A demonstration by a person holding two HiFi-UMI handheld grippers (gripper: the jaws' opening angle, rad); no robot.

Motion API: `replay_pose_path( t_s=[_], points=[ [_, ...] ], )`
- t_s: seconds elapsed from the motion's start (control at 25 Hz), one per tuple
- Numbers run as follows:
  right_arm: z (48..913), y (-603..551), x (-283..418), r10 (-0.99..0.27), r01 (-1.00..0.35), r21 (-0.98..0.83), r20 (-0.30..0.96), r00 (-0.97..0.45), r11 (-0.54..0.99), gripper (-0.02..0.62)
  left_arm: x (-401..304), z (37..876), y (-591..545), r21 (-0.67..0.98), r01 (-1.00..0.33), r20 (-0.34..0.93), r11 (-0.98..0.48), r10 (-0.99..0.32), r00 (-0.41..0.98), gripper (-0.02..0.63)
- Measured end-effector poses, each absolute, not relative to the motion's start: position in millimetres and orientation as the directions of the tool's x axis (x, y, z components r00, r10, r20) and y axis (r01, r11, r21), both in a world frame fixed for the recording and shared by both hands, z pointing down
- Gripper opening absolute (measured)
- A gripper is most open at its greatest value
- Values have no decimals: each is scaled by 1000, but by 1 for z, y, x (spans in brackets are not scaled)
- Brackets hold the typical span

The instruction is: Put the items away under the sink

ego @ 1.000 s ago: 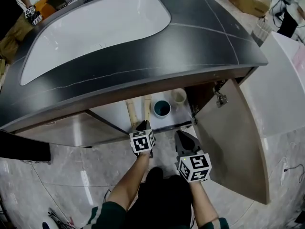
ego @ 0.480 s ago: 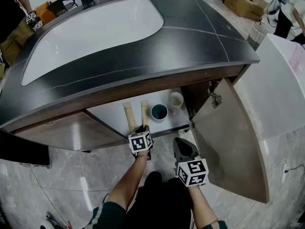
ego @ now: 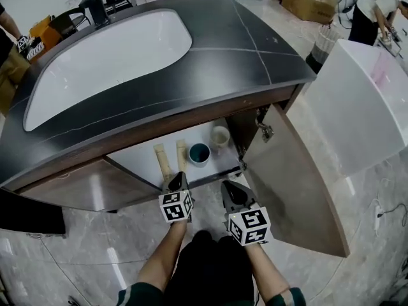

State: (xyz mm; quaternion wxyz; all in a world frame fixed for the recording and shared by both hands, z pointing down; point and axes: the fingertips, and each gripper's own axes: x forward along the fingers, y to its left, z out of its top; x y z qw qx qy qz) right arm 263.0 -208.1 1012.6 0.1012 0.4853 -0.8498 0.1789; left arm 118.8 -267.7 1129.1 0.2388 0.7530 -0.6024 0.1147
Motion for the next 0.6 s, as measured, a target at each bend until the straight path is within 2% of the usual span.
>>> replay_pose_path(
  t_s=[0.24,0.6],
  points=[
    [947,-201,266,-794,-869,-221,353,-495,443,43,136,1070,-248,209,-932,448,-298,-818,362,11],
    [798,-179,247,-750,-866,-229,434,-500,445,43,142,904,-216,195,-905,469,-378,-774,425,11]
  ],
)
